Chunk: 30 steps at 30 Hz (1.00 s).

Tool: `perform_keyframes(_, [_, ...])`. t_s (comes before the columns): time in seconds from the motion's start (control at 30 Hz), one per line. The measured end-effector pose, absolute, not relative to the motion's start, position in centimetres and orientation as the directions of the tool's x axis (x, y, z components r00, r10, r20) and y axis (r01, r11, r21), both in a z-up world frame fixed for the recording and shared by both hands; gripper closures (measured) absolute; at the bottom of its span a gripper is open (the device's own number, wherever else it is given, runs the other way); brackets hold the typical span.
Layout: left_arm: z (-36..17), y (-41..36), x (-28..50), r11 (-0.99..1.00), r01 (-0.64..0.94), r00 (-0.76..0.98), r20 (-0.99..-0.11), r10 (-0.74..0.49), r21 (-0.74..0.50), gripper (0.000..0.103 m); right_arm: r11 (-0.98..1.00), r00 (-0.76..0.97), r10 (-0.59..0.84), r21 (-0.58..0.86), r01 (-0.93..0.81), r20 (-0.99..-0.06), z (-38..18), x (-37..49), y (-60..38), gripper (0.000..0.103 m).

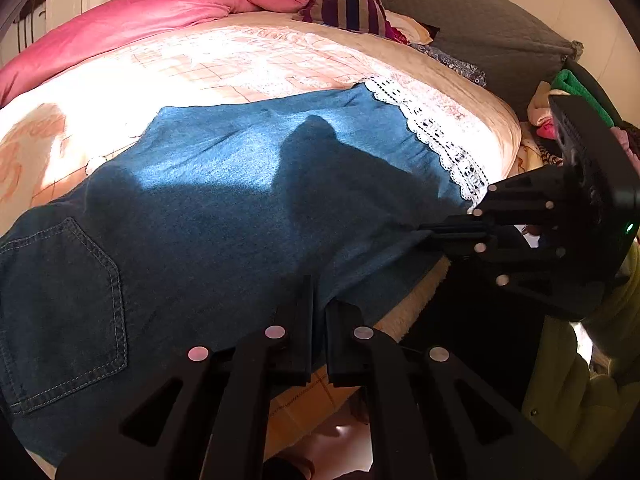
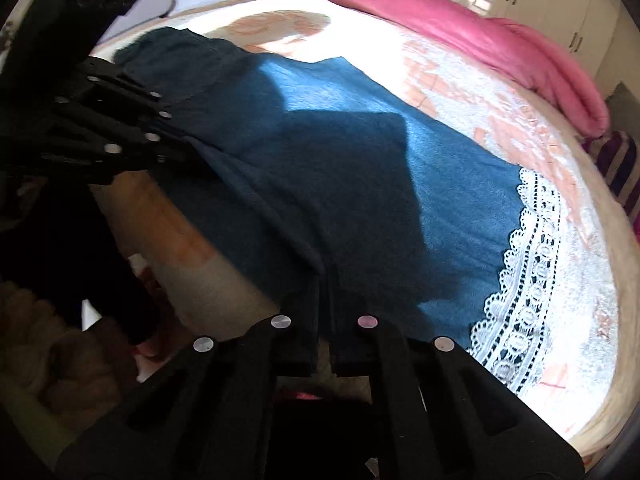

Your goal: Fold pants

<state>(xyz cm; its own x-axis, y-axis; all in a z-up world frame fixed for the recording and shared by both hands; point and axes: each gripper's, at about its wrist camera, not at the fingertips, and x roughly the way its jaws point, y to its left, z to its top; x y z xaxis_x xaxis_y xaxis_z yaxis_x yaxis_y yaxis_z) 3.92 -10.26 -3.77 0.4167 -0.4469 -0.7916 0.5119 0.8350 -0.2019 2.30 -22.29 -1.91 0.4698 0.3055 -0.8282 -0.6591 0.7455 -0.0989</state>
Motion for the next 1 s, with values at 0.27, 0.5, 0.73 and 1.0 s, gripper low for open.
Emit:
perform_keyframes(0.27, [-4.3, -9.5, 3.5, 0.82, 0.518, 0.376, -0.796, -0.474, -0.243, 0.074, 0.745, 0.404, 0.323, -0.033, -0.666, -0.856, -2.4, 1.3, -23.6, 0.094])
perform_keyframes(0.5, [0.8, -0.7, 1.6, 0.877, 0.344, 0.555, -0.681, -0.478, -0.335, 0.042, 0.827, 0.457, 0.399, 0.096, -0.554, -0.795, 1.1, 2.7, -28.5, 0.071])
perform_keyframes(0.73, [1.4, 9.3, 2.2, 0.974, -0.179, 0.673, -0.739, 0.019, -0.138, 0.018, 0.907, 0.497, 0.304, 0.088, -0.411, -0.813, 1.0, 5.6, -30.6, 0.065])
perform_keyframes(1.0, [-2.8, 10.2, 3.7, 0.951, -0.215, 0.621, -0.783, -0.043, -0.223, 0.057, 0.918, 0.477, 0.261, 0.062, -0.391, -0.839, -0.4, 5.5, -30.6, 0.058])
